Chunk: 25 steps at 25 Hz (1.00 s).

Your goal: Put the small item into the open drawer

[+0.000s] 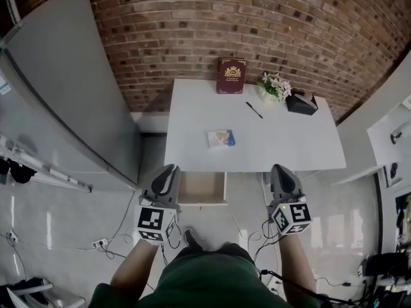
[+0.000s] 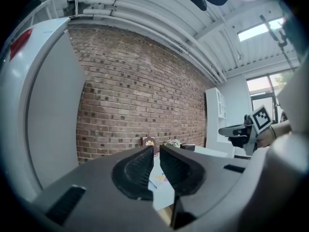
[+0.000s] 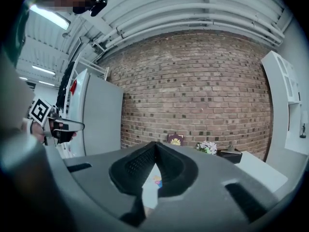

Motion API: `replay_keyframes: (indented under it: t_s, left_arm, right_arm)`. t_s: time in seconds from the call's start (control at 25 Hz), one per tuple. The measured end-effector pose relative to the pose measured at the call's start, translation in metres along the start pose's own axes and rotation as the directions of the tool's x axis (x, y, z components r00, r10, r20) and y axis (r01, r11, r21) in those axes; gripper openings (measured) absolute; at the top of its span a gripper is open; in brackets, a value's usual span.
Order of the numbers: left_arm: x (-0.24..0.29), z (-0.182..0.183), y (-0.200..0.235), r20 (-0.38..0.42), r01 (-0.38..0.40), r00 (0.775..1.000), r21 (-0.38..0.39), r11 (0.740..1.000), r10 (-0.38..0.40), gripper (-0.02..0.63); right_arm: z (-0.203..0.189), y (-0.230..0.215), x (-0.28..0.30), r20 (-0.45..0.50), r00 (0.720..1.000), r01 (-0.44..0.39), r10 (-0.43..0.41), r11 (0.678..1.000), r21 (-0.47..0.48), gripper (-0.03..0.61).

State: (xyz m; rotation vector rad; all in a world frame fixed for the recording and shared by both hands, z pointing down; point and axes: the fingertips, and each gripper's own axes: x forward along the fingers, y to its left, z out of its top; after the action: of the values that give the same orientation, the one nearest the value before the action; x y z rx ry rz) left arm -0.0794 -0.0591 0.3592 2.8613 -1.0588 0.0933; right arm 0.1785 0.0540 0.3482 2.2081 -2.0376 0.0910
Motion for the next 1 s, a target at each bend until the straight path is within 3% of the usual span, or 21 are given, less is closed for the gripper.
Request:
replay_keyframes:
  t_s: [0.28, 0.64, 0.84, 1.0]
  left_arm:
    - [0.019, -0.013, 0.014, -0.021, 0.019, 1.0, -0.021, 1.0, -0.019, 0.037]
    - [0.05, -0.024, 0.017, -0.06, -0.034, 0.998, 0.047, 0.998, 0.036, 0.037]
    - [0.085, -0.036, 0.011, -0.12, -0.068, 0.99, 0.051, 0.996, 0.074, 0.037]
    - [0.116, -0.055, 0.001, -0.173, -0.105, 0.979, 0.027, 0.994, 0.109, 0.037]
  right_arm:
    - [-0.036, -0.007, 0.041, -0.12, 0.993, -0.016, 0.021, 0.999, 0.038, 0.003]
    - [-0.076, -0.026, 0.11, -0.199, 0.972, -0.109, 0.122, 0.991, 0.074, 0.003]
    - [-0.107, -0.049, 0.163, -0.246, 0.949, -0.163, 0.2, 0.973, 0.164, 0.003]
    - [-0.15, -0.069, 0.199, -0.314, 0.91, -0.193, 0.27, 0.947, 0.256, 0.005]
